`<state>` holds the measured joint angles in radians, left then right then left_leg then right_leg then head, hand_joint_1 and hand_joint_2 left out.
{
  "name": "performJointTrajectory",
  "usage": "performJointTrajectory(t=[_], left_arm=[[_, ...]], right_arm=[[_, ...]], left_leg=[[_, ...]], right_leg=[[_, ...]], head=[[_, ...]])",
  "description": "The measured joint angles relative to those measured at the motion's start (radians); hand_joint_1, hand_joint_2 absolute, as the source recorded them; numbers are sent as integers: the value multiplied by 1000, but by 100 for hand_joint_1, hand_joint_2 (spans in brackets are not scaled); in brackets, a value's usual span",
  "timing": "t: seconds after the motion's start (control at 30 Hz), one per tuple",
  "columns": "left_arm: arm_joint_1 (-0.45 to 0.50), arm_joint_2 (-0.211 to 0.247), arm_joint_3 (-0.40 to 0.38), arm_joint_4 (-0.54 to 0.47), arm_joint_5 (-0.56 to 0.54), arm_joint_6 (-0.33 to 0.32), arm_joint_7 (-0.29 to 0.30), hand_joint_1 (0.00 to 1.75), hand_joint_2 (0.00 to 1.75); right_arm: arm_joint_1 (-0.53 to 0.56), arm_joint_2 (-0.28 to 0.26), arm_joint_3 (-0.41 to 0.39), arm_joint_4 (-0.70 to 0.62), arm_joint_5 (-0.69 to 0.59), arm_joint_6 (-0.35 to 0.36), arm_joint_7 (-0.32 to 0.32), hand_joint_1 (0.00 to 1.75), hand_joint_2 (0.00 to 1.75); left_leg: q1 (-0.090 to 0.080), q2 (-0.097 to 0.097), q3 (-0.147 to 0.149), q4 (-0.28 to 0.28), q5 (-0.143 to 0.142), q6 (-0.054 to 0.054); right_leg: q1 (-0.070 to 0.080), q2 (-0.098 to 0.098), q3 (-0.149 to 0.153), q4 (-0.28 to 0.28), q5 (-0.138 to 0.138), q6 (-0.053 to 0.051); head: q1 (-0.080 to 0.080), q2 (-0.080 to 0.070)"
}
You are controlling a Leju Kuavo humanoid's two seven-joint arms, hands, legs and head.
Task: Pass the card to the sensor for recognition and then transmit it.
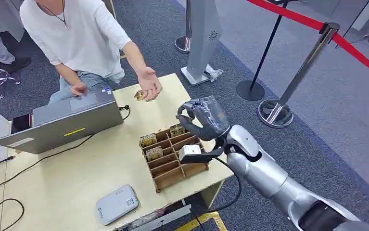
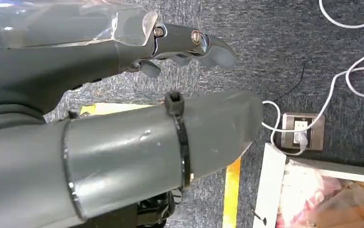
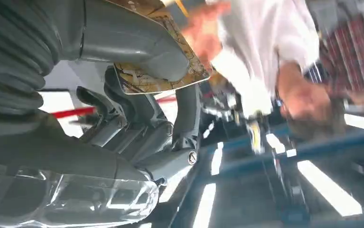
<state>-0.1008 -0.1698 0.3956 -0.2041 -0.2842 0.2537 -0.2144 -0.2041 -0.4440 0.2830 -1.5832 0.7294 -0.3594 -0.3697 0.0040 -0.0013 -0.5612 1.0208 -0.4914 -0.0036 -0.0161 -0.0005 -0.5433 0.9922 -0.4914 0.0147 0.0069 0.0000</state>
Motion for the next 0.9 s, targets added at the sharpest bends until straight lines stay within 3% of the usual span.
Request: performJointTrajectory(t=[0.2,0.5,0.83,0.87,0.9], left_arm=[[0,-3,1,0,-5,5,0,0,0],[-5,-10,1,0,-30,5,16,0,0],[-11,-11,0,0,-36,5,33,0,0],[-11,-11,0,0,-36,5,35,0,0],[-11,-11,0,0,-36,5,36,0,0]], right_arm=[[-8,58,-4,-14,51,-109,-36,175,175],[-102,144,65,126,268,-274,2,175,175],[-196,229,137,293,332,-293,35,175,175],[-202,236,140,304,332,-291,39,26,175],[-208,242,143,315,333,-289,42,0,175]], left_leg=[[0,0,0,0,0,0],[0,0,0,0,1,1],[0,0,0,0,1,1],[0,0,0,0,1,1],[0,0,0,0,1,1]], right_leg=[[0,0,0,0,0,0],[0,0,0,1,0,0],[0,0,0,1,0,0],[0,0,0,1,0,0],[0,0,0,1,0,0]], head=[[0,0],[0,0],[0,0],[0,0],[0,0]])
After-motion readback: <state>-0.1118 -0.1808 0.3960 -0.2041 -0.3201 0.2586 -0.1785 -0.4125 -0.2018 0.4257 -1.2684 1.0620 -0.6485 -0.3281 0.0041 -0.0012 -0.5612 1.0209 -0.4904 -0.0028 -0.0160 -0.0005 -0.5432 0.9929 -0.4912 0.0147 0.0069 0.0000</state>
